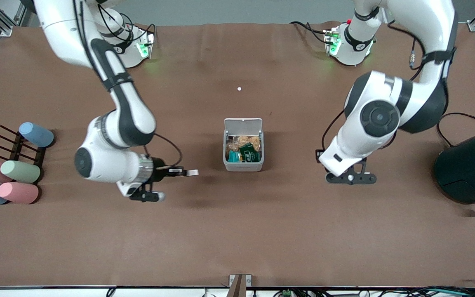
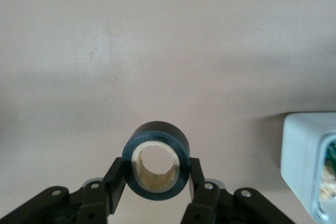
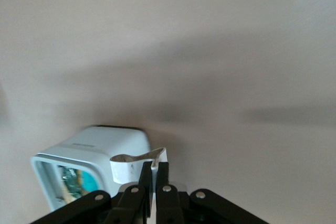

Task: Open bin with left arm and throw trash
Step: 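Open the right gripper over the bin to drop the paper, then carry the tape roll over the bin while the right gripper reaches the packet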

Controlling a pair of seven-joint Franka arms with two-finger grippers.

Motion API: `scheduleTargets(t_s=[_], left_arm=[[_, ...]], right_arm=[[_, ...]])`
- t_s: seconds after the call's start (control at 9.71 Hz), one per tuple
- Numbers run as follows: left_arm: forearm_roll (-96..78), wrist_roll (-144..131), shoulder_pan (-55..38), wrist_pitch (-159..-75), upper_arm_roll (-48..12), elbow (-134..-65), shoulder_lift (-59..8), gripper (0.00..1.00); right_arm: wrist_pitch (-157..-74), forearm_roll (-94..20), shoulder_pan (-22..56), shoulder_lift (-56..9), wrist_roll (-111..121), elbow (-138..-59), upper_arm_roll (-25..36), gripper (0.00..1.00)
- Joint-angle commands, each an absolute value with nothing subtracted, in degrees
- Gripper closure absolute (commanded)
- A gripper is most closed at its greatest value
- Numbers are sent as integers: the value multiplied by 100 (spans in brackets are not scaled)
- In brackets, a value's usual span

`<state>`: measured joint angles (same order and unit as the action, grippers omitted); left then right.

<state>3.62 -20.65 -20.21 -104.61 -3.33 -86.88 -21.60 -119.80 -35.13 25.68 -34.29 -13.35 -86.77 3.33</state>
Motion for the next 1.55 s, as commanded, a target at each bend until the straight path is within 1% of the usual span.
scheduleTargets(t_s=[0.0, 0.1, 0.21, 0.31, 0.41, 0.52, 0.62, 0.72, 0.82, 0.93, 1.03, 1.13, 1.34, 1.44], left_arm=[[124, -2039, -1830, -10432, -343, -8675, -2424, 98], [-77, -2074, -1802, -10433, -343, -8466, -2521, 98], [-131, -2083, -1793, -10441, -343, -8455, -2531, 98], [-132, -2100, -1793, -10433, -343, -8455, -2575, 98], [-210, -2127, -1819, -10433, -351, -8455, -2584, 99], [-359, -2162, -1837, -10433, -343, -8455, -2593, 99], [-439, -2223, -1863, -10433, -351, -8455, -2619, 99], [-483, -2345, -1881, -10441, -352, -8446, -2645, 99], [-483, -2460, -1924, -10441, -360, -8446, -2663, 99], [-570, -2618, -1986, -10450, -369, -8438, -2724, 99], [-641, -2837, -2134, -10476, -360, -8411, -2786, 99], [-650, -3178, -2310, -10581, -369, -8324, -2882, 99], [-650, -4039, -2731, -10731, -360, -7921, -3224, 99], [-642, -4365, -2934, -10766, -360, -7667, -3443, 98]], right_arm=[[-12182, -3612, 3057, -3261, -2150, -8842, 387, 100], [-12190, -3612, 3267, -3269, -2345, -8842, 387, 100], [-12225, -3604, 3504, -3270, -2643, -8824, 387, 100], [-12513, -3534, 3724, -3287, -2915, -8824, 395, 100], [-12620, -3533, 3874, -3296, -3031, -8850, 396, 98], [-12612, -3533, 3937, -3305, -3032, -8851, 396, 76], [-12612, -3533, 3937, -3313, -3032, -8859, 404, 40], [-12577, -3533, 3868, -3313, -3015, -8859, 413, 17], [-12568, -3516, 3824, -3313, -2971, -8868, 448, 11], [-12542, -3411, 3754, -3296, -2936, -8877, 509, 10], [-12316, -3001, 3666, -3261, -2927, -8877, 588, 9], [-12000, -2231, 3595, -3252, -2761, -8868, 693, 8], [-11577, -1200, 3263, -3234, -2479, -8886, 712, 8], [-11436, -952, 3008, -3234, -2522, -8929, 721, 4]])
